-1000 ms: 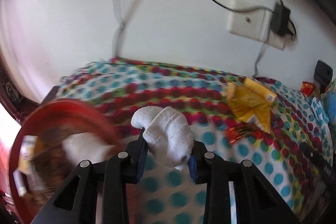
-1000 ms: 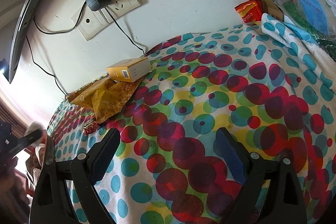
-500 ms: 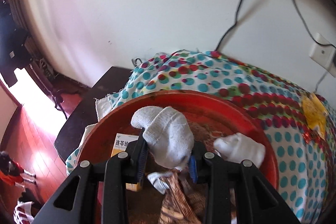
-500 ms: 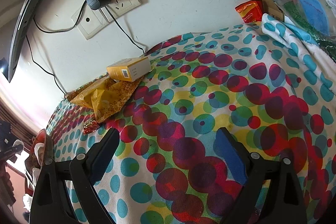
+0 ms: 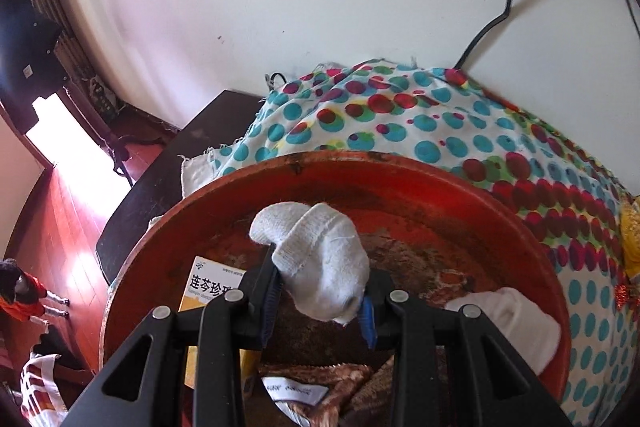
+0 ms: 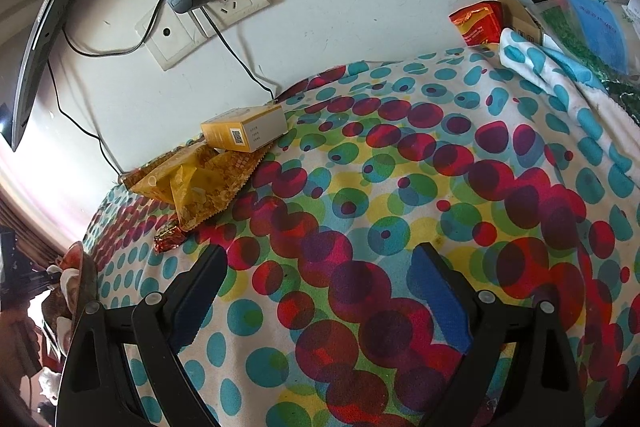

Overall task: Organize objects
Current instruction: 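Carry the small white sock into the red tray and release it, then withdraw the empty left gripper from the tray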

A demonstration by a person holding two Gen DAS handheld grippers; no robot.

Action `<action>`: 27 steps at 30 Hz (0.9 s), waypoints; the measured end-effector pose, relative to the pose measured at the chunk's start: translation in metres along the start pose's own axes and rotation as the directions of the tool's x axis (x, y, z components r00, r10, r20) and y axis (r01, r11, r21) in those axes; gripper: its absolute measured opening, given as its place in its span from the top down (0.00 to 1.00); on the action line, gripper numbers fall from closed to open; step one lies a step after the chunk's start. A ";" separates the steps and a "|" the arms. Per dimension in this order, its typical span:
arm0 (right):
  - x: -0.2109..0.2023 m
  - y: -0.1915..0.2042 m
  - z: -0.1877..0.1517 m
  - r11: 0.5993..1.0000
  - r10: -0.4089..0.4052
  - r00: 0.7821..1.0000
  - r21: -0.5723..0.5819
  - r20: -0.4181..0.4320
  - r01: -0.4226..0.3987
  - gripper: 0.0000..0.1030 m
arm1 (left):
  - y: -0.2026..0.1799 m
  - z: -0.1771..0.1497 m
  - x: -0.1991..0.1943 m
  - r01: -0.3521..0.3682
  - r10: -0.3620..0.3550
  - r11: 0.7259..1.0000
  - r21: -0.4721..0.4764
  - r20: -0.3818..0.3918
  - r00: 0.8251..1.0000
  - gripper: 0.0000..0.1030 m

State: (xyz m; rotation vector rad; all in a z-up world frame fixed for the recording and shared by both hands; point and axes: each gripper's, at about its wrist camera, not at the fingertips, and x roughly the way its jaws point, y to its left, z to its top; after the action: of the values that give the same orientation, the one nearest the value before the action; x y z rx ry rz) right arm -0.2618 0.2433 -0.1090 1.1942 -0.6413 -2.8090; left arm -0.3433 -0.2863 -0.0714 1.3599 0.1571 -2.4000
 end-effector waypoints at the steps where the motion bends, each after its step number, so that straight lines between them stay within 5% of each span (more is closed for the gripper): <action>1: 0.000 0.000 0.000 1.000 -0.002 1.000 -0.001 -0.001 0.002 0.10 | 0.001 0.000 0.002 0.001 -0.001 1.000 -0.005 -0.004 1.000 0.68; 6: 0.002 0.002 0.000 1.000 -0.019 1.000 -0.014 -0.006 0.018 0.10 | 0.008 -0.002 0.008 0.016 -0.017 0.999 -0.027 -0.024 1.000 0.61; 8: 0.002 0.003 0.000 0.999 -0.028 1.000 -0.022 -0.009 0.028 0.10 | 0.012 -0.004 0.007 0.029 -0.030 0.999 -0.043 -0.028 0.999 0.47; 11: 0.004 0.006 0.000 0.998 -0.045 0.999 -0.038 -0.015 0.044 0.09 | 0.020 -0.007 -0.007 0.060 -0.059 0.996 -0.067 0.017 0.998 0.32; 16: 0.007 0.014 -0.001 0.994 -0.081 0.996 -0.080 -0.029 0.079 0.08 | 0.025 -0.021 -0.058 0.100 -0.096 0.995 -0.027 0.124 0.988 0.27; 21: 0.011 0.041 -0.005 0.972 -0.095 0.995 -0.218 -0.031 0.086 0.09 | 0.013 -0.100 -0.155 0.244 -0.255 0.967 0.076 0.302 0.919 0.27; 27: 0.015 0.098 -0.006 0.896 -0.080 0.996 -0.437 0.024 0.083 0.09 | -0.015 -0.225 -0.185 0.355 -0.385 0.922 0.152 0.290 0.876 0.27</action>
State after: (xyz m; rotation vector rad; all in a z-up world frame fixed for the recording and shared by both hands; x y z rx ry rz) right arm -0.2819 0.1489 -0.0860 1.1403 0.0544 -2.8001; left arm -0.0828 -0.1607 -0.0350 1.0341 0.2385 -2.9466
